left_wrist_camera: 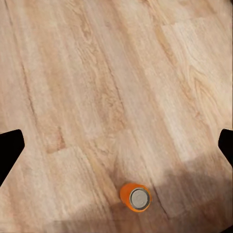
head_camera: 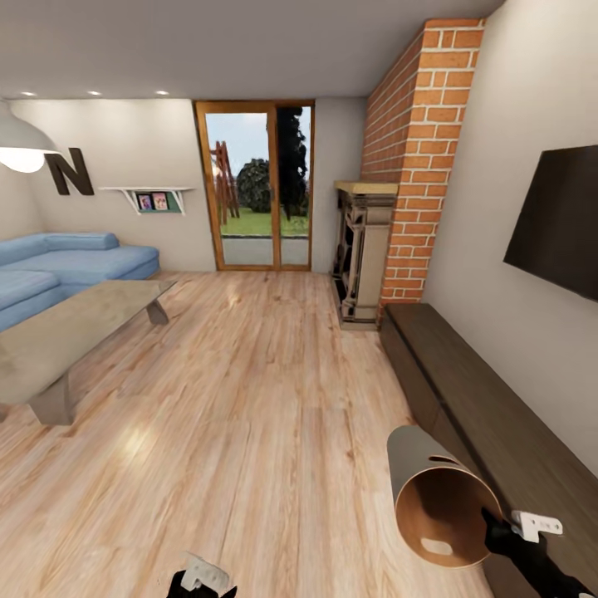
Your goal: Put the three can of soda from the living room inside the tash can in the kitchen.
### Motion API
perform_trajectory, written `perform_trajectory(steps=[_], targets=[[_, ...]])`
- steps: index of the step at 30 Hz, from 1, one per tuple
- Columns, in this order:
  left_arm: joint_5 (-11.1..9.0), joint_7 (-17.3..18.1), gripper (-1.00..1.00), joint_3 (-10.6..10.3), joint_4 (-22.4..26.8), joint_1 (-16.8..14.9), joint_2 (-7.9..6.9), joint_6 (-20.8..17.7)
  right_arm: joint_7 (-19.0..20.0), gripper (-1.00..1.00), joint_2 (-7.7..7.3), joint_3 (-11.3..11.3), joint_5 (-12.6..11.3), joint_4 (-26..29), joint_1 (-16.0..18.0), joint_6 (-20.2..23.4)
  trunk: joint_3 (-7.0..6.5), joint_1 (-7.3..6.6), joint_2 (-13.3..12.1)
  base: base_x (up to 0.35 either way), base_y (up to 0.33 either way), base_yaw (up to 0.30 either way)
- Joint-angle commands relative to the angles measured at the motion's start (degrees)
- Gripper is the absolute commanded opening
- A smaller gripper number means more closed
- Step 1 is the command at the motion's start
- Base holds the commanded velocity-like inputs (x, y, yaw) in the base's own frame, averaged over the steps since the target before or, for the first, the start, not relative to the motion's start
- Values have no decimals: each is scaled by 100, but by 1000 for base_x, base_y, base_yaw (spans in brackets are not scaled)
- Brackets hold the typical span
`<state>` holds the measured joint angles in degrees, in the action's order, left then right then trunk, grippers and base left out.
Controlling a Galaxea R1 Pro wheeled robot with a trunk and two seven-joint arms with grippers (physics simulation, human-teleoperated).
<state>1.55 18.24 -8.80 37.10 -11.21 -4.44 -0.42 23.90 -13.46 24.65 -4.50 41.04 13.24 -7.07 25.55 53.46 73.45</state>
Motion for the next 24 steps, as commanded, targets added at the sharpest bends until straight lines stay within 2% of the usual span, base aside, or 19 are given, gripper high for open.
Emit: perform_trajectory(steps=[1,4,12,22,24], targets=[[2,-9,100,-127,-4,-2,47,-91,27,-100,-1,6,-43,9,3,3,-1,0,0,125,-3,0],[-3,-22,100,-307,-8,-4,94,-185,27,-100,-9,-10,-18,9,3,4,-1,0,0,74,-2,0],[-15,-75,100,-378,-6,-4,124,-226,27,-100,-17,-98,133,9,3,3,-1,0,0,15,0,0],[-24,-203,100,-385,3,-4,209,-238,27,-100,-38,-109,154,13,3,-1,179,220,401,0,0,0],[-32,-202,100,-392,38,-11,279,-256,27,-100,-45,-113,153,17,3,2,215,263,482,0,0,0]])
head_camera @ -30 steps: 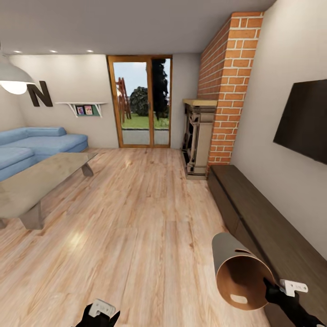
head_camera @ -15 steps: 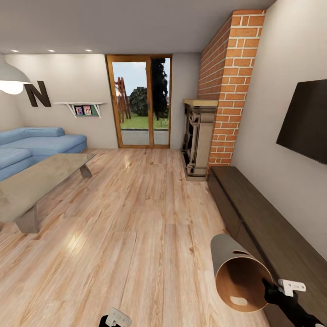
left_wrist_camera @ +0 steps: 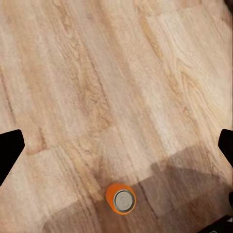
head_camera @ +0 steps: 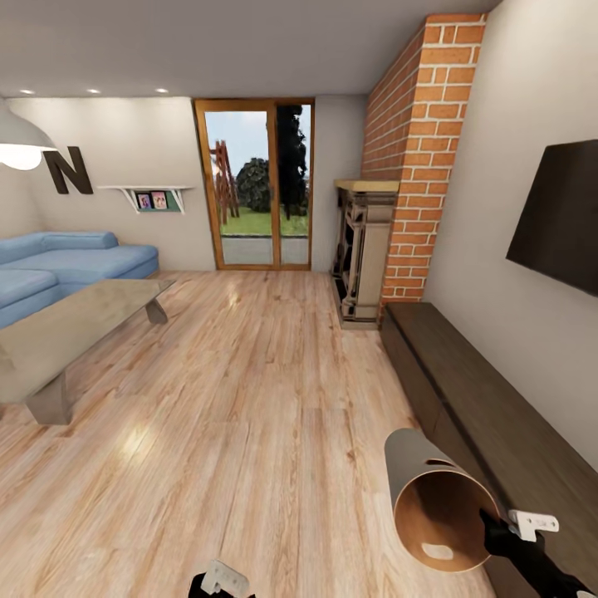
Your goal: Put the three can of soda from the living room inside the tash can in the kitchen.
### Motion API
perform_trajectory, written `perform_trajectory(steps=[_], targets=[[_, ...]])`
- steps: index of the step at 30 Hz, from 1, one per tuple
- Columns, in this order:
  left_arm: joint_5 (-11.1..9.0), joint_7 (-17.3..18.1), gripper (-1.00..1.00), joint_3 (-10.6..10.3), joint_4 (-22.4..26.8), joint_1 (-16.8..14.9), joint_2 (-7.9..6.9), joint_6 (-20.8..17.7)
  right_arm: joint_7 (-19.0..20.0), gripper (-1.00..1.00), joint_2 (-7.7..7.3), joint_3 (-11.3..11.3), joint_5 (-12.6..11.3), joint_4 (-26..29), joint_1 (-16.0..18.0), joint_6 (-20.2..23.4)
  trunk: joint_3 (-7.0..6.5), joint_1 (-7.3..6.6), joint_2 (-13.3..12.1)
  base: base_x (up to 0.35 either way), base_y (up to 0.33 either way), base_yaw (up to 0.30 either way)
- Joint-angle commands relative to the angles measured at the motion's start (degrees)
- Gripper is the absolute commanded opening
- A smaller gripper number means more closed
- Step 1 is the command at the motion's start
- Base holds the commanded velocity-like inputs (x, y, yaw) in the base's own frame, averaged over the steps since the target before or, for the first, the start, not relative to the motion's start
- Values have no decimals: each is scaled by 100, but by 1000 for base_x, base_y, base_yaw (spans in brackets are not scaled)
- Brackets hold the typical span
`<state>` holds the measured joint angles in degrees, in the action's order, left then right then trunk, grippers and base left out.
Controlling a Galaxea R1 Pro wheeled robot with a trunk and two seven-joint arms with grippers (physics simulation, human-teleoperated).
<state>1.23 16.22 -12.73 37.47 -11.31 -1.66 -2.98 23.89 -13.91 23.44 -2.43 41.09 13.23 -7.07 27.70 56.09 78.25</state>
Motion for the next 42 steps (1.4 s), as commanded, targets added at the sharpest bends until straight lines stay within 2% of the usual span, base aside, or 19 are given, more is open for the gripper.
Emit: perform_trajectory(steps=[1,4,7,11,12,23,27,28,29,31,34,36,37,40,41,42], targets=[[0,-1,100,-2,8,-16,30,-23,30,-100,-1,3,-54,16,4,2,18,22,42,0,0,0],[10,-2,100,-5,2,-226,114,-293,34,-100,-7,-59,-55,28,4,3,72,88,162,0,0,0],[5,0,100,-3,-20,-564,155,-716,32,-100,-3,-129,-56,36,4,4,125,154,283,0,0,0],[-3,-3,100,-2,5,-825,199,-897,30,-100,-4,-153,-56,38,4,4,197,242,443,0,0,0],[-5,-25,100,9,-37,-1164,255,-1160,29,-100,-16,-161,-56,39,4,4,215,264,483,0,0,0],[-44,-46,100,23,-234,-1798,325,-1646,10,-100,-46,-164,-51,193,46,91,413,506,924,0,0,0],[-36,-53,100,28,-377,-2193,381,-1801,4,-100,-43,-169,-48,477,67,218,484,593,1085,0,0,0],[-39,-55,100,32,-523,-2398,416,-1917,3,-100,-42,-175,-48,598,69,318,502,615,1125,0,0,0],[-39,-55,100,32,-523,-2398,416,-1917,3,-100,-42,-175,-48,598,69,318,520,637,1165,0,0,0],[-48,-53,100,58,-879,-2802,489,-2101,3,-100,-44,-179,-47,915,72,584,556,681,1245,0,0,0],[-62,-55,100,69,-1133,-3050,575,-2220,-2,-100,-48,-177,-55,1381,73,954,610,747,1366,0,0,0],[-66,-60,100,73,-1221,-3242,669,-2498,-4,-100,-45,-175,-61,1897,74,1406,646,791,1446,0,0,0],[-72,-67,100,75,-1254,-3383,711,-2783,-5,-100,-44,-174,-80,2317,74,1790,664,813,1486,0,0,0],[-85,-72,100,78,-1283,-3635,761,-3168,-4,-100,-43,-171,-105,2960,74,2405,718,879,1606,0,0,0],[-109,-73,100,81,-1299,-3887,797,-3420,-2,-100,-42,-172,-116,3324,76,2783,736,901,1646,0,0,0],[-134,-72,100,82,-1317,-4038,811,-3587,-1,-100,-42,-172,-119,3469,79,2943,754,923,1686,0,0,0]])
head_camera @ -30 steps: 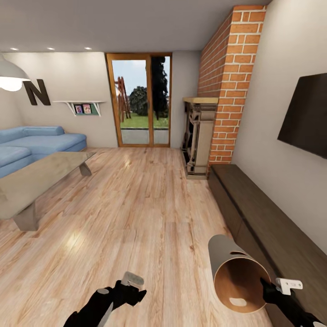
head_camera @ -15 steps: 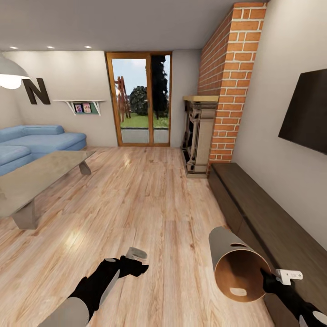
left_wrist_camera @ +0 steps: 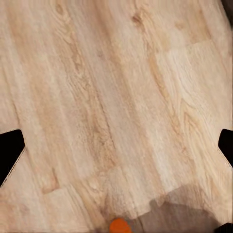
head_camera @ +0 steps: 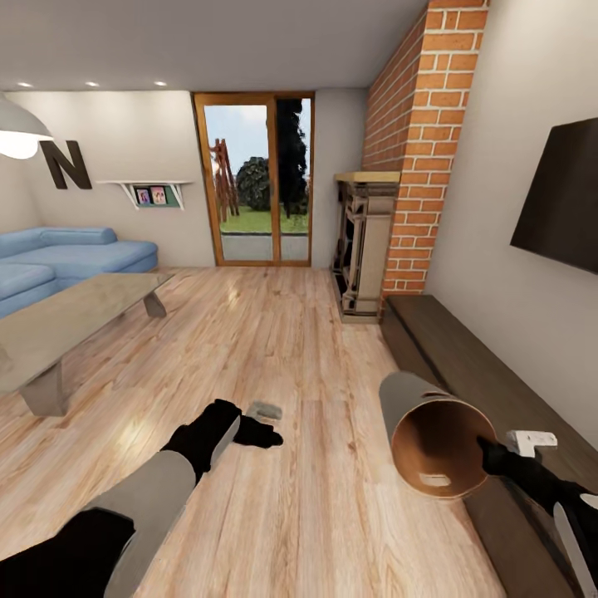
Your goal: Put the three can of soda from the living room inside the tash can in the kitchen.
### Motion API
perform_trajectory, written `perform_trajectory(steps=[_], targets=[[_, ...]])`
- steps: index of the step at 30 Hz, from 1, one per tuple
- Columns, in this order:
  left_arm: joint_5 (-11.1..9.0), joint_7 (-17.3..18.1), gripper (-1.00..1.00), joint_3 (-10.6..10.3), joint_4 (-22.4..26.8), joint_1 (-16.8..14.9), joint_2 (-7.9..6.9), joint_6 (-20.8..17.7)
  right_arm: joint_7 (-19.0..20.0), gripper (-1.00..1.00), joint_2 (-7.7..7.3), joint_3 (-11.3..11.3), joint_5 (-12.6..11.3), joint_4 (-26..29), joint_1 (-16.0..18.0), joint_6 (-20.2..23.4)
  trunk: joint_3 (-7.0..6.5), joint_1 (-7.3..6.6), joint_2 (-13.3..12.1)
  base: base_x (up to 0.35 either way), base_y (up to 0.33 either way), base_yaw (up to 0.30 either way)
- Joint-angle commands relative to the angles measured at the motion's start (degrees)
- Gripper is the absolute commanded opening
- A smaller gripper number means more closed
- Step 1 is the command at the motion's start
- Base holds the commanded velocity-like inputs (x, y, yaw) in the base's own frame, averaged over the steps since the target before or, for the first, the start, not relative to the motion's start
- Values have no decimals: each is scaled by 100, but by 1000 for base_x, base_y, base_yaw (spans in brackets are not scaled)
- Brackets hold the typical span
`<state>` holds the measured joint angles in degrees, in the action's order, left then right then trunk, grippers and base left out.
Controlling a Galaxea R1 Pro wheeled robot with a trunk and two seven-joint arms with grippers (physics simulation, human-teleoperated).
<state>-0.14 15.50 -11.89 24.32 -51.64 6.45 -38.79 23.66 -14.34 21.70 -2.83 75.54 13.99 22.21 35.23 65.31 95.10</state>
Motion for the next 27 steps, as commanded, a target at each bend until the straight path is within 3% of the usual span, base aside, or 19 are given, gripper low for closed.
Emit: perform_trajectory(steps=[1,4,7,9,10,14,17,21,22,27], targets=[[-36,1,100,1,-34,-164,8,-208,22,-100,1,2,-84,143,9,155,18,23,42,0,0,0],[-405,-7,100,38,-399,-825,9,-1410,15,-100,4,-2,-83,459,202,574,72,89,162,0,0,0],[-660,-155,100,78,-571,-1039,7,-1882,12,-100,4,-8,-65,551,480,728,126,154,282,0,0,0],[-767,-441,100,114,-633,-1108,8,-1849,14,-100,2,-14,-51,605,697,956,162,198,363,0,0,0],[-900,-688,100,263,-675,-1144,19,-1616,19,-100,-2,-16,-63,685,877,1237,180,220,403,0,0,0],[-1205,-935,100,468,-702,-1187,66,-1421,29,-100,6,-23,-94,715,1013,1498,252,308,563,0,0,0],[-1328,-1160,100,532,-708,-1204,121,-1367,26,-100,40,-67,-95,711,1057,1590,306,374,684,0,0,0],[-1394,-1392,100,580,-715,-1179,124,-1251,-4,-100,42,-489,-54,724,1090,1654,378,462,844,0,0,0],[-1399,-1441,100,585,-716,-1154,134,-1105,-20,-100,28,-713,-46,725,1098,1727,395,484,884,0,0,0],[-1401,-1462,100,588,-720,-1142,134,-974,-42,-100,53,-881,-64,753,1101,1796,497,594,1085,0,0,42]])
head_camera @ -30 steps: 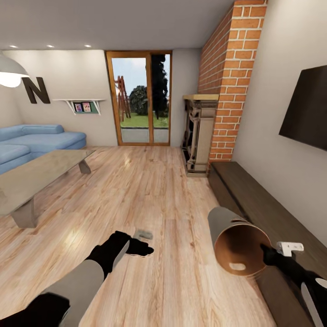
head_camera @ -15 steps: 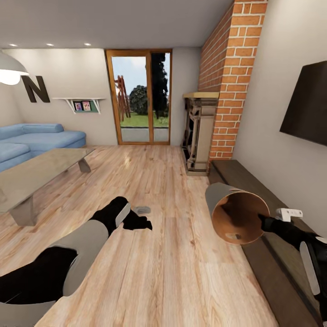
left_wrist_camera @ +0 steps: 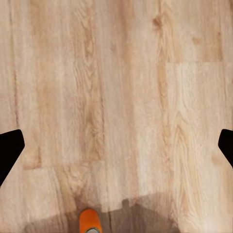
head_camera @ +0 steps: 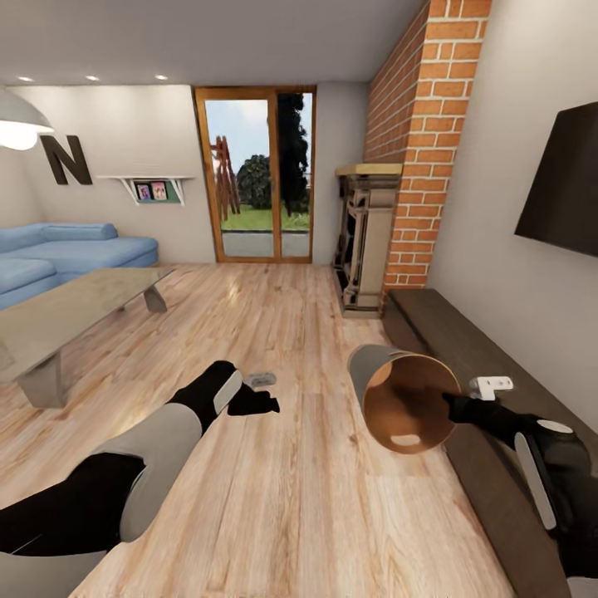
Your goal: Put the three can of soda from the living room inside the tash can in the kitchen.
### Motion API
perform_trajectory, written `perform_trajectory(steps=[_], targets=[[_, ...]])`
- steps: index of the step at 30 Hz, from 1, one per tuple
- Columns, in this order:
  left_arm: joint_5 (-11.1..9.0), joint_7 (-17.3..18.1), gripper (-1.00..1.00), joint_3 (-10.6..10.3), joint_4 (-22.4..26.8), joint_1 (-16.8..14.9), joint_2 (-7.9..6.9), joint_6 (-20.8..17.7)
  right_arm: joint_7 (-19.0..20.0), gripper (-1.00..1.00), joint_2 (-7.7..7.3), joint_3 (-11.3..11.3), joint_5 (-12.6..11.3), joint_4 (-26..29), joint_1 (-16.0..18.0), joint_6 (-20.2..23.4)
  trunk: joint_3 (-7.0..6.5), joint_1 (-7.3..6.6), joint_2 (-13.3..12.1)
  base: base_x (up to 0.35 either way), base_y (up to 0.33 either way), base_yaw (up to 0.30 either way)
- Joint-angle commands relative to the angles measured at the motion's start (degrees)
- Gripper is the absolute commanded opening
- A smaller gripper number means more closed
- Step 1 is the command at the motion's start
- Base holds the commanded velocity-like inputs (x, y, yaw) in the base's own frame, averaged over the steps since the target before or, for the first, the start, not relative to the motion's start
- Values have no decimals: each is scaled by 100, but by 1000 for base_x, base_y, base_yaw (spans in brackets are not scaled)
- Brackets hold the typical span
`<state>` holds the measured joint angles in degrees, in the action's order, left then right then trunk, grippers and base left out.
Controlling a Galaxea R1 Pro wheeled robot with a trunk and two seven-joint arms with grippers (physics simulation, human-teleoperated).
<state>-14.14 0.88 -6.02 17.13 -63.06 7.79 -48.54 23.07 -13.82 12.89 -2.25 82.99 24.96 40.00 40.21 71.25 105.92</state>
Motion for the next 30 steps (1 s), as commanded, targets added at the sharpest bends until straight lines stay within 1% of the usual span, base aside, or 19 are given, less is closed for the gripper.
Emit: perform_trajectory(steps=[1,6,8,10,13,27,29,30], targets=[[-1,0,100,1,0,1,-3,10,16,-100,3,-10,-128,15,3,21,23,22,42,0,0,92],[-1,-7,100,5,1,4,-16,42,10,-100,9,-38,-151,28,4,40,146,132,243,0,0,112],[-1,-8,100,4,1,4,-15,44,13,-100,-3,-8,-152,28,3,41,197,176,323,0,0,120],[-1,-4,100,4,1,8,-15,45,25,-100,-3,92,-154,28,1,42,248,220,403,0,0,119],[-1,0,100,0,1,11,-14,46,37,-100,5,159,-155,30,1,42,325,286,524,0,0,116],[-1,21,100,0,5,13,-13,46,59,-100,11,241,-159,36,0,27,684,593,1085,0,0,104],[-1,23,100,2,7,13,-14,46,67,-100,11,249,-160,39,-3,8,729,637,1165,0,0,42],[-1,24,100,3,8,13,-14,46,70,-100,11,256,-161,40,-5,-3,731,637,1165,0,0,21]])
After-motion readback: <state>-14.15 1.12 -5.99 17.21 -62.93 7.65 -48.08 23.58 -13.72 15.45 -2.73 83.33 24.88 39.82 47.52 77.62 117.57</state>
